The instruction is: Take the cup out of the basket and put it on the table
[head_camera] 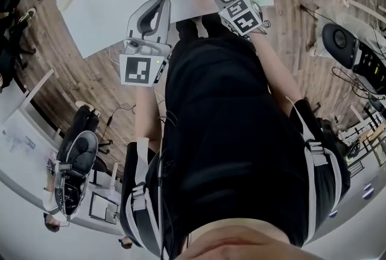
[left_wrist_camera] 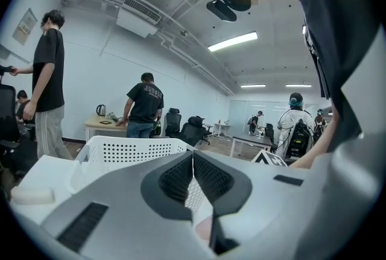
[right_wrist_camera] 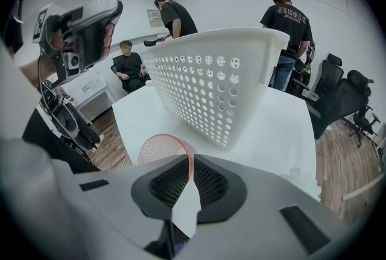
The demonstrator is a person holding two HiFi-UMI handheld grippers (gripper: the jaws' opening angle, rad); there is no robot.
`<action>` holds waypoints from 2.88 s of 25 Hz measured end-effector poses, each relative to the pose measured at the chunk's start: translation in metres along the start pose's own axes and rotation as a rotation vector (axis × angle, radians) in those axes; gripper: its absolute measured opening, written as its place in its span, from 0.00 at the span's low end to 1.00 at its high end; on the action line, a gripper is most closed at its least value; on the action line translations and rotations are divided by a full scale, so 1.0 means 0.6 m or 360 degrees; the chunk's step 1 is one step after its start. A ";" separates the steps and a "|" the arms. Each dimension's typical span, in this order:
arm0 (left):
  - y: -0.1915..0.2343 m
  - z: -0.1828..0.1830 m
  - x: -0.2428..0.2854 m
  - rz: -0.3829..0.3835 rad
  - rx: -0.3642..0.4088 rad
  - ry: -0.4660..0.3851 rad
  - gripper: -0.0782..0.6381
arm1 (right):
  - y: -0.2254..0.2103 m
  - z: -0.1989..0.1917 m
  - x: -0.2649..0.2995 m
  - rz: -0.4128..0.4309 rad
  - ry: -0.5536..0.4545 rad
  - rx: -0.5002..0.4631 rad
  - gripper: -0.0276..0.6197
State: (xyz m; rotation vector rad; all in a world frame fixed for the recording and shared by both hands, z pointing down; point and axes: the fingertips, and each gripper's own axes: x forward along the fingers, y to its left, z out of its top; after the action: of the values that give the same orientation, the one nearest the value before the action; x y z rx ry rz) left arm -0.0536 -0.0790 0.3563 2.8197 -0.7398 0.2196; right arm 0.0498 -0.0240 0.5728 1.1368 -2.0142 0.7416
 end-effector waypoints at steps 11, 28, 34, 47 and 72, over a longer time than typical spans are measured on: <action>-0.003 0.003 0.000 0.0012 0.0006 -0.0004 0.14 | -0.021 0.023 -0.004 -0.0038 -0.0075 0.0050 0.09; 0.005 0.006 -0.002 0.0009 0.0003 -0.0006 0.14 | -0.020 0.027 0.000 0.0016 0.0052 0.0247 0.09; -0.004 0.008 0.006 -0.0004 0.0004 -0.0003 0.14 | -0.019 0.006 0.006 0.0018 0.0156 0.0204 0.09; -0.029 0.001 0.014 -0.0017 0.0019 0.0000 0.14 | -0.033 0.038 -0.031 -0.0011 -0.0069 0.0183 0.09; -0.038 0.058 0.009 -0.0122 0.0005 -0.0110 0.14 | 0.028 0.249 -0.289 0.0102 -0.1144 -0.0092 0.08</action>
State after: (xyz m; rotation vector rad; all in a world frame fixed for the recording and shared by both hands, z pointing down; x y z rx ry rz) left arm -0.0345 -0.0706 0.3199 2.8645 -0.6446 0.1116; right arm 0.0558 -0.0450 0.3442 1.4459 -2.6429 0.3108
